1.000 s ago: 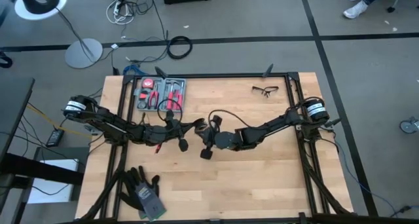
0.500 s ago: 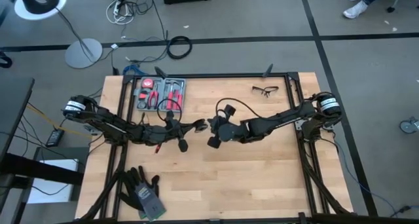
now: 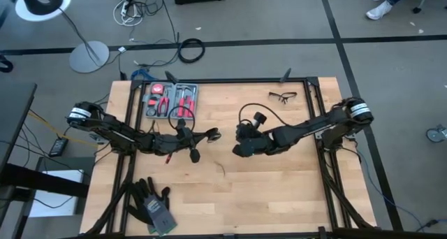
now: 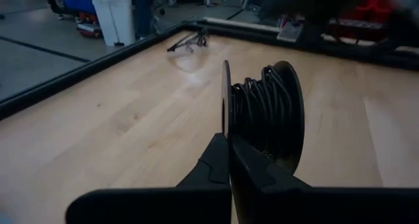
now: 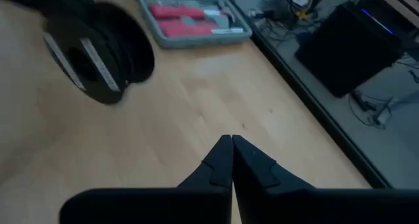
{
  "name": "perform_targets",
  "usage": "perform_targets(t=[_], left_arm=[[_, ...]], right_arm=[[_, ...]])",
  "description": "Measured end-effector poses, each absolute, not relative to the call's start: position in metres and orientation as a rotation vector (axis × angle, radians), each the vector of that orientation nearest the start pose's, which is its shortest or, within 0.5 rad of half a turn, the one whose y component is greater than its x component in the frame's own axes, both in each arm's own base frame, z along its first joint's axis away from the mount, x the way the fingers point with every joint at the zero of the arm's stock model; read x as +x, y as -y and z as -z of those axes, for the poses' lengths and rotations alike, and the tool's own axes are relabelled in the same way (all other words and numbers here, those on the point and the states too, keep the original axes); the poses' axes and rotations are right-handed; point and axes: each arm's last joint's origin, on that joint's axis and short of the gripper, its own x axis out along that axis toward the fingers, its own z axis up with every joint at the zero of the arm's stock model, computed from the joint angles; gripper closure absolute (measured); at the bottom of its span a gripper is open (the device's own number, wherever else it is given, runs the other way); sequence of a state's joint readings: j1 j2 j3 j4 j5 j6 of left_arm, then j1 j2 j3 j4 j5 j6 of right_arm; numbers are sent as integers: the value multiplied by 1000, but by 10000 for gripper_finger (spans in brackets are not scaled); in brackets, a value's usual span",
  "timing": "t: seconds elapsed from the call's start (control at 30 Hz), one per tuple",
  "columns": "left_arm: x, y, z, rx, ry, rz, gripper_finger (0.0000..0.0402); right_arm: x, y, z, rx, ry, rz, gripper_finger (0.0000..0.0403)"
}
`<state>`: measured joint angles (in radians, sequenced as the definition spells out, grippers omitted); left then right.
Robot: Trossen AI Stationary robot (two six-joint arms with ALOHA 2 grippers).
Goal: Coil cords
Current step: Coil the black wire on the black spool
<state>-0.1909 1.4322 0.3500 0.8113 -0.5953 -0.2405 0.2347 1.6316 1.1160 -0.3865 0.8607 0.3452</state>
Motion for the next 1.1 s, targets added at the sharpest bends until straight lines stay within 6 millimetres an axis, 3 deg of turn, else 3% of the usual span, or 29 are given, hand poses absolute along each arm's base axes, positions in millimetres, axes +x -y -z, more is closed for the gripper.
perform_targets(t=[0.13, 0.23, 0.47, 0.63, 0.83, 1.1], left_arm=[[238, 29, -150, -126, -219, -435, 401], [238, 29, -150, -124, -221, -441, 401], [238, 29, -150, -127, -222, -442, 401], [238, 29, -150, -128, -220, -443, 401], [238, 29, -150, -128, -219, -447, 401], [239, 29, -155, -142, -167, -444, 401]], right_arm=[[319, -74, -243, -144, -623, 648, 390], [317, -86, -235, -123, -613, 623, 387], [318, -99, -166, 65, -558, 553, 389], [334, -105, -128, 233, -442, 377, 366], [358, -104, -103, 158, -453, 347, 304], [373, -82, -101, 192, -437, 425, 235]])
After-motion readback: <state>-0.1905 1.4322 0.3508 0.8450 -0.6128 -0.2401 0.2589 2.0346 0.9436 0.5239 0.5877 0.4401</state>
